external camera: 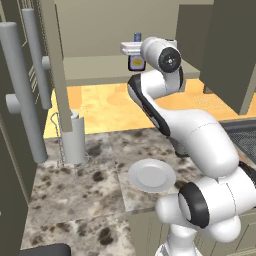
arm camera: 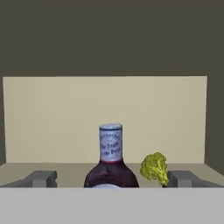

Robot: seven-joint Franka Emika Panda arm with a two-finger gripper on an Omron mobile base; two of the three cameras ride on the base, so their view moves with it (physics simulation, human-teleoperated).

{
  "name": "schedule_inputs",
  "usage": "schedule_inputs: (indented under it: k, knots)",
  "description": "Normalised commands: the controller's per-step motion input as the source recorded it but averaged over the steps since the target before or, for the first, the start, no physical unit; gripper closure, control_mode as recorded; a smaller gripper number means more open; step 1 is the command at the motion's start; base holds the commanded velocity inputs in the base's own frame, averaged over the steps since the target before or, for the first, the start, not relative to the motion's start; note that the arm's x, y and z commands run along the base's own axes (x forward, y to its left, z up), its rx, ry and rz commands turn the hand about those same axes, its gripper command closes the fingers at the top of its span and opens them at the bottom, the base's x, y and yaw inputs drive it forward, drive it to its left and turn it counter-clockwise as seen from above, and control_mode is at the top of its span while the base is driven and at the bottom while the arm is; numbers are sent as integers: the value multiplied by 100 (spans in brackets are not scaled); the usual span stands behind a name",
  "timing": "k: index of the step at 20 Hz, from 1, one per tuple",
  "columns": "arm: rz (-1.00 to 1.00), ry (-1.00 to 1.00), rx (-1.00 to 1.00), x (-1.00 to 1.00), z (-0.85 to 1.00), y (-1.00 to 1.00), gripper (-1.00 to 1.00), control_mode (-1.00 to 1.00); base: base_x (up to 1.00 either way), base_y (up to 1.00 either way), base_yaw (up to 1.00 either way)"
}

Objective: Pick the steak from the plate and place it on the cutting board. Then pick the condiment bottle from the cabinet and place it next to the cutting board.

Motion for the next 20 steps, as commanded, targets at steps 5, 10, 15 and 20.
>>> schedule_inputs:
  k: [5,10,15,20]
  knots:
    - [-1,0,0,11,0,0,-100,-100,0,0,0]
    - [-1,0,0,9,0,0,-100,-100,0,0,0]
    - [-1,0,0,10,0,0,-100,-100,0,0,0]
    - [-1,0,0,12,0,0,-100,-100,0,0,0]
